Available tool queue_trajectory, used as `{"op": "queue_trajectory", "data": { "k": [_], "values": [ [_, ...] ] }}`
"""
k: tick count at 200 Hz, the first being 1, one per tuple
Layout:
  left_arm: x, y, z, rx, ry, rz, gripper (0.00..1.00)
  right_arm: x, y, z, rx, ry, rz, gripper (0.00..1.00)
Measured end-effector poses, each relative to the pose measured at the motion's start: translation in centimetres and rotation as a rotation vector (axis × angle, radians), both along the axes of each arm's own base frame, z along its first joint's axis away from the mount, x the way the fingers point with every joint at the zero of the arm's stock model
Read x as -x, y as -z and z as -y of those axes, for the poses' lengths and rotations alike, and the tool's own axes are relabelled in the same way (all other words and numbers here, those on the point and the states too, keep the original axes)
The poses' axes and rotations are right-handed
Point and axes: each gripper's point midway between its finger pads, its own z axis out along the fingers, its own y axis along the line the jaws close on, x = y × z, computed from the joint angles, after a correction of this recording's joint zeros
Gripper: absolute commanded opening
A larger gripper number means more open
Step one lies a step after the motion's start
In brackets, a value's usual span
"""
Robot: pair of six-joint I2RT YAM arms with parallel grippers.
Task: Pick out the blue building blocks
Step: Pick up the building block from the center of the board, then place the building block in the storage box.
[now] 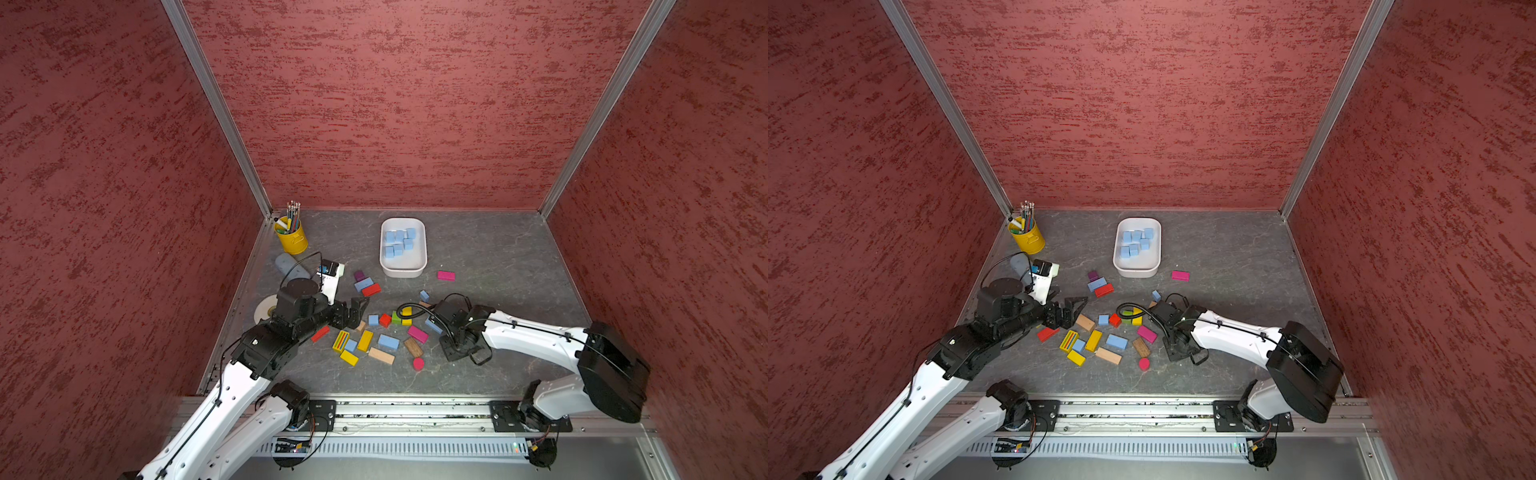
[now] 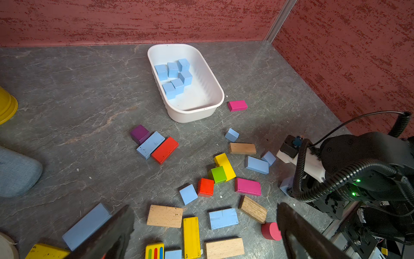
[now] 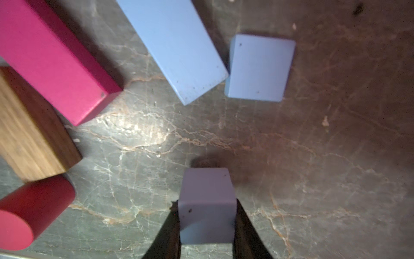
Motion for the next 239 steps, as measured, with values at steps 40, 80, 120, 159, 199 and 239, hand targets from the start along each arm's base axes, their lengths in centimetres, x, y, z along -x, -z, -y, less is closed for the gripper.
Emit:
{"op": "queue_trajectory", "data": {
  "k": [40,80,120,159,199,239],
  "values": [
    [0.0,0.0,0.0,0.001,0.000,0.001,1.00,-1.4,-1.8,-1.4,-0.045,-0.009,0.052,0.10],
    [0.0,0.0,0.0,0.001,0.001,0.001,1.00,-4.6,-6.1,-4.4,-0.135,-0.032,0.184,0.07],
    [0.1,-0.2,0.0,0.004,0.001,0.006,1.00,-9.1,-10.6,-8.3,-0.195,-0.060,0.338,0.06],
    [0.3,-0.6,-0.2,0.012,0.000,0.021,1.00,-13.2,-11.4,-11.1,-0.176,-0.079,0.402,0.05],
    [0.4,-0.8,-0.2,0.015,0.000,0.027,1.00,-17.9,-12.4,-12.4,-0.172,-0.050,0.451,0.05],
    [0.4,-0.8,-0.2,0.016,0.000,0.030,0.99,-22.3,-12.9,-12.5,-0.170,-0.005,0.485,0.05]
  ]
}}
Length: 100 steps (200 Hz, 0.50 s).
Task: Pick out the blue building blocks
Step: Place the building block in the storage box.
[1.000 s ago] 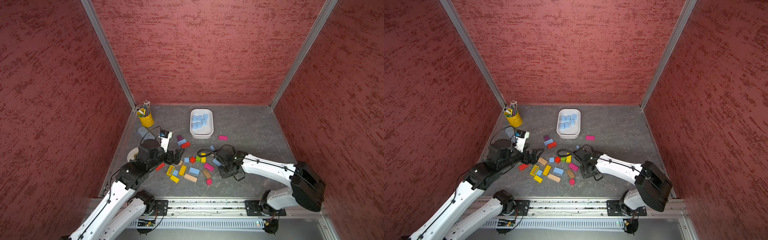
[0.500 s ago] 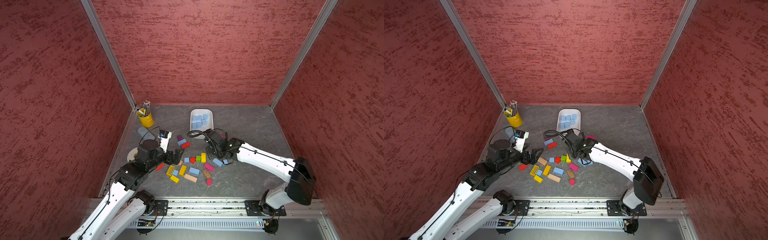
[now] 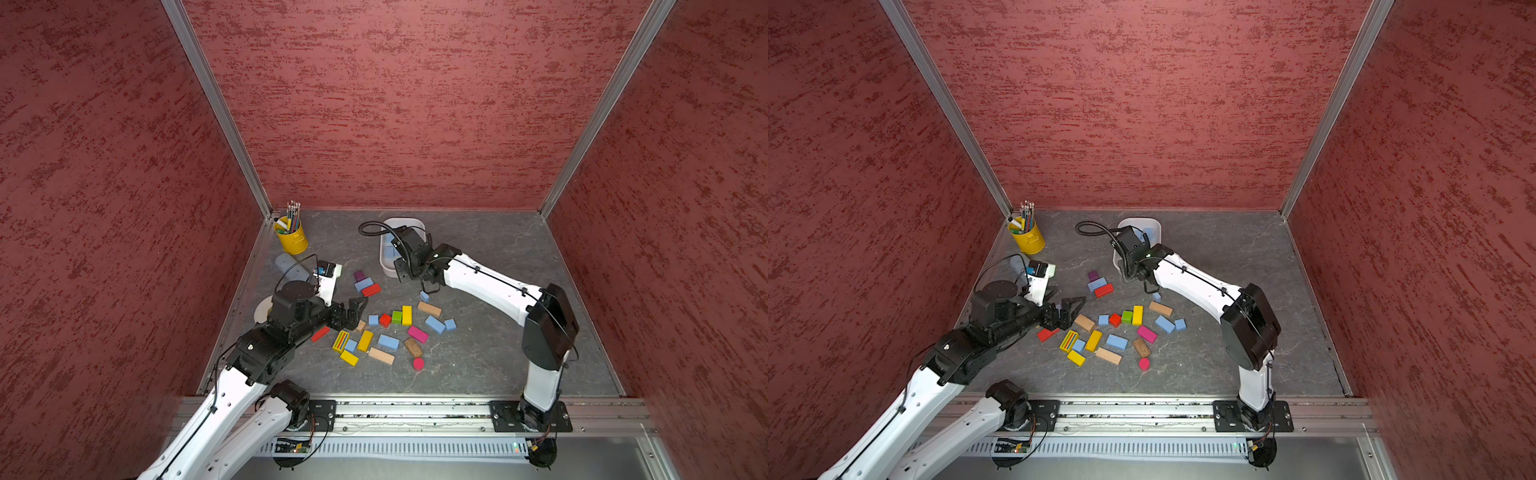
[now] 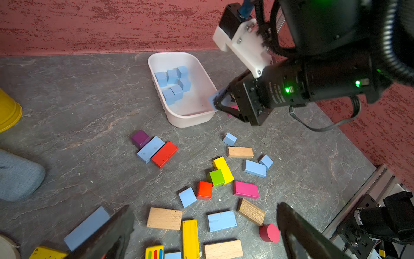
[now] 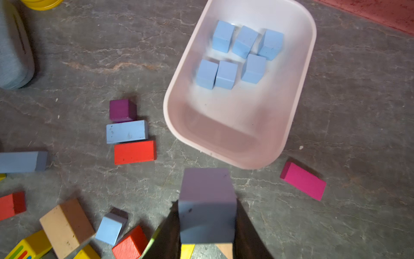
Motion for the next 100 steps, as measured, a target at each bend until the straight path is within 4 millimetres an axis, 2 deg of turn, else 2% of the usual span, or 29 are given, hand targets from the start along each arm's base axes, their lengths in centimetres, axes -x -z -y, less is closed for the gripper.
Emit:
{"op": "queue_trajectory", "data": {
  "k": [49,100],
  "values": [
    [0.0,0.0,0.0,0.000,0.000,0.000,1.00,-4.4,1.6,0.4,0.019,0.052,0.001,0.05],
    [0.0,0.1,0.0,-0.001,0.000,-0.002,0.99,-6.3,4.1,1.6,0.043,0.091,-0.034,0.05]
  ]
}}
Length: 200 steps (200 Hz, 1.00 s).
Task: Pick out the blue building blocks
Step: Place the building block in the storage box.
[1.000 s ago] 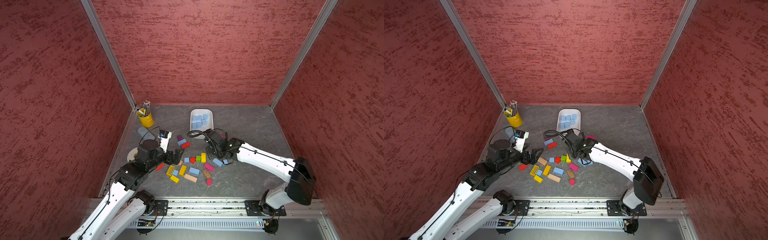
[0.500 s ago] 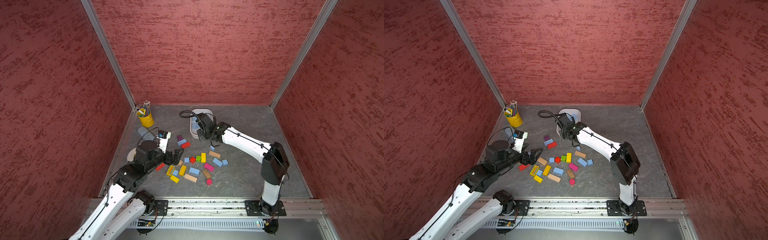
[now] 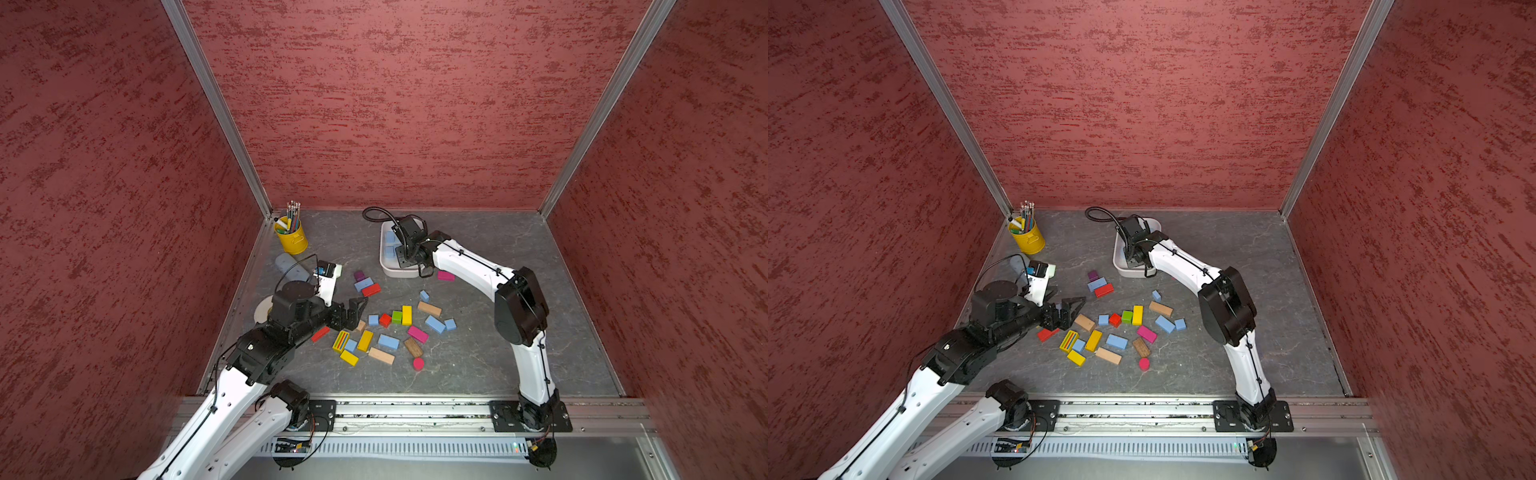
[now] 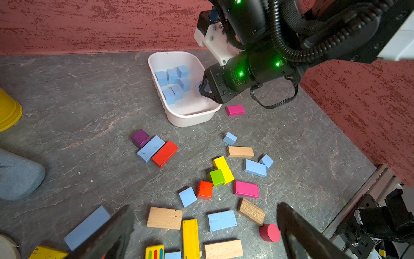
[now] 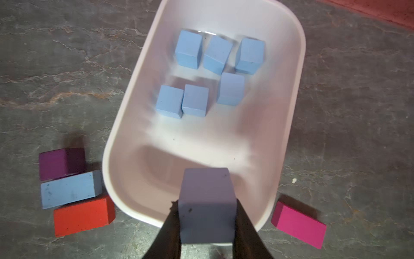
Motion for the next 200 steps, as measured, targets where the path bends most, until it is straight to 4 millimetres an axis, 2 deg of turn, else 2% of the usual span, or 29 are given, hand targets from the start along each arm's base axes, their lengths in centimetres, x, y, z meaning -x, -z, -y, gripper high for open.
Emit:
{"op": "queue_trajectory", "data": {
  "k": [86,117,161,200],
  "values": [
    [0.0,0.1,0.0,-0.001,0.000,-0.002,1.00,-4.1,0.7,1.0,-0.024,0.084,0.018,0.06],
    [0.0,0.1,0.0,-0.001,0.000,-0.003,1.00,-5.5,1.5,1.1,0.002,0.113,0.018,0.06],
    [0.0,0.1,0.0,-0.001,0.000,-0.002,1.00,-6.2,3.5,1.8,0.074,0.142,-0.002,0.09],
    [0.0,0.1,0.0,-0.001,0.000,-0.002,0.99,-7.0,4.4,2.8,0.135,0.176,0.001,0.14]
  ]
}}
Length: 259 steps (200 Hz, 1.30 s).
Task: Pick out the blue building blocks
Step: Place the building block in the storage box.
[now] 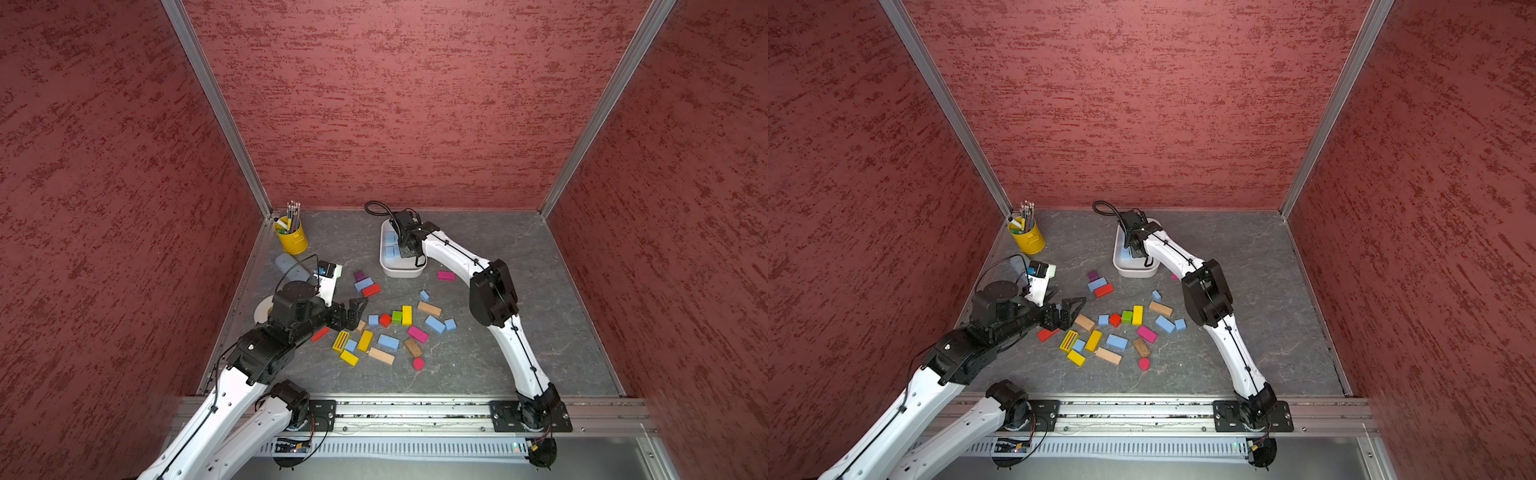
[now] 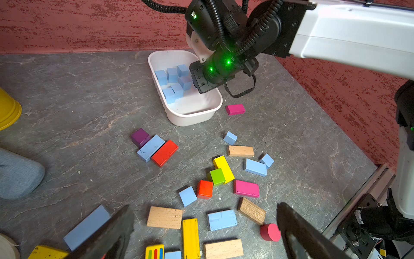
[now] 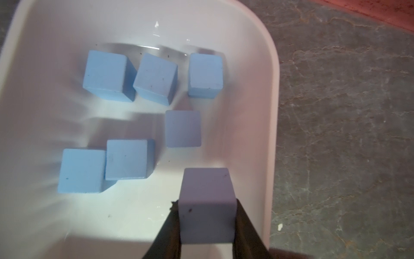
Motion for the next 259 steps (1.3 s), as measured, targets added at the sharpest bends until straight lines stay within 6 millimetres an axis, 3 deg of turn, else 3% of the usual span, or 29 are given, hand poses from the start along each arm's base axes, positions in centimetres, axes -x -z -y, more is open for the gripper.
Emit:
{"op": "queue_trajectory", "data": {
  "k": [42,81,131,200,232,259],
  "values": [
    [0.0,0.0,0.0,0.000,0.000,0.000,1.00,-0.6,1.2,0.8,0.013,0.018,-0.012,0.20],
    [0.0,0.0,0.0,0.000,0.000,0.000,0.99,-0.8,2.0,0.7,0.005,0.015,-0.025,0.32],
    [0.0,0.0,0.0,0.000,0.000,0.000,1.00,-0.6,2.1,0.1,-0.024,-0.001,-0.038,0.46],
    [0.0,0.0,0.0,-0.001,-0.002,-0.001,0.99,-0.5,1.5,-1.5,-0.101,-0.041,-0.057,0.54],
    [-0.3,0.2,-0.3,0.005,-0.035,-0.013,0.99,-0.2,-1.6,-2.7,-0.192,-0.076,-0.023,0.60],
    [-0.6,0.1,-1.0,0.036,-0.103,-0.029,1.00,1.4,-7.1,-3.2,-0.292,-0.122,0.059,0.66]
  ]
}}
